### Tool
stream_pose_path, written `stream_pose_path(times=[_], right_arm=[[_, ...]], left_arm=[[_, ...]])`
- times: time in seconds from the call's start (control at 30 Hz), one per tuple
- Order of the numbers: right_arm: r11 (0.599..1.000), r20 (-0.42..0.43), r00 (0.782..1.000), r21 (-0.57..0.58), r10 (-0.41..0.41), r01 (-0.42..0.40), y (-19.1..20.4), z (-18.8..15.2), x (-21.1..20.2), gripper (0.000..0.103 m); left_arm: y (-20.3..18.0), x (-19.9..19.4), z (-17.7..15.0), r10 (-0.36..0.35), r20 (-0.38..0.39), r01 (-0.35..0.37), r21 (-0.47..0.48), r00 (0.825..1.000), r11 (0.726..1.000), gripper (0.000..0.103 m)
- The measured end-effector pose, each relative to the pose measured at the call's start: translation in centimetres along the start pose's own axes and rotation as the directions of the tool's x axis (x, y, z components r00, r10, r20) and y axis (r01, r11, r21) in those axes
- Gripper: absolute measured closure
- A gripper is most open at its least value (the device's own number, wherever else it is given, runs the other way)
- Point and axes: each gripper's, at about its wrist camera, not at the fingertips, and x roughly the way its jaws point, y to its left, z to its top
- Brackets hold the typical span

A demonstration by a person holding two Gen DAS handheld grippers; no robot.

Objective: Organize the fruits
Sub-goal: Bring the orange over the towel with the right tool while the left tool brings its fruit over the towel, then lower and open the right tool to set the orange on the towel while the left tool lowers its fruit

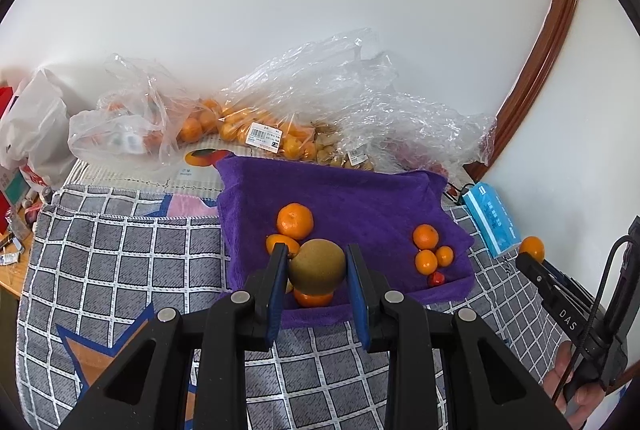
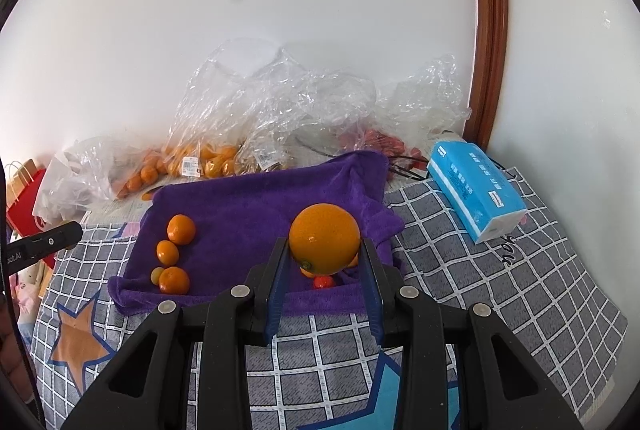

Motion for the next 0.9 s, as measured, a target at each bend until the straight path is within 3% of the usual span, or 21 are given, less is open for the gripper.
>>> stream_pose_path(times=[0.43, 0.6, 0.9], right_arm=[[1.0, 0.011, 1.0, -0.017, 0.016, -0.016, 0.4, 1.2, 1.3, 0.069], [0.996, -0.007, 0.996, 0.03, 0.086, -0.086, -0.5, 1.7, 2.4, 0.069], [0.999, -0.026, 0.998, 0.0, 0.055, -0.055, -0.3, 1.5, 5.0, 0.069]], left_arm=[[1.2, 1.9, 1.0, 0.029, -0.018, -0.03, -0.017, 0.999, 0.999, 0.076], [2.9, 2.7, 1.3, 0.054, -0.033, -0.056, -0.047, 0.998, 0.997, 0.076], [4.3, 4.3, 1.4, 0.066, -0.059, -0.07, -0.066, 0.996, 0.995, 0.076]])
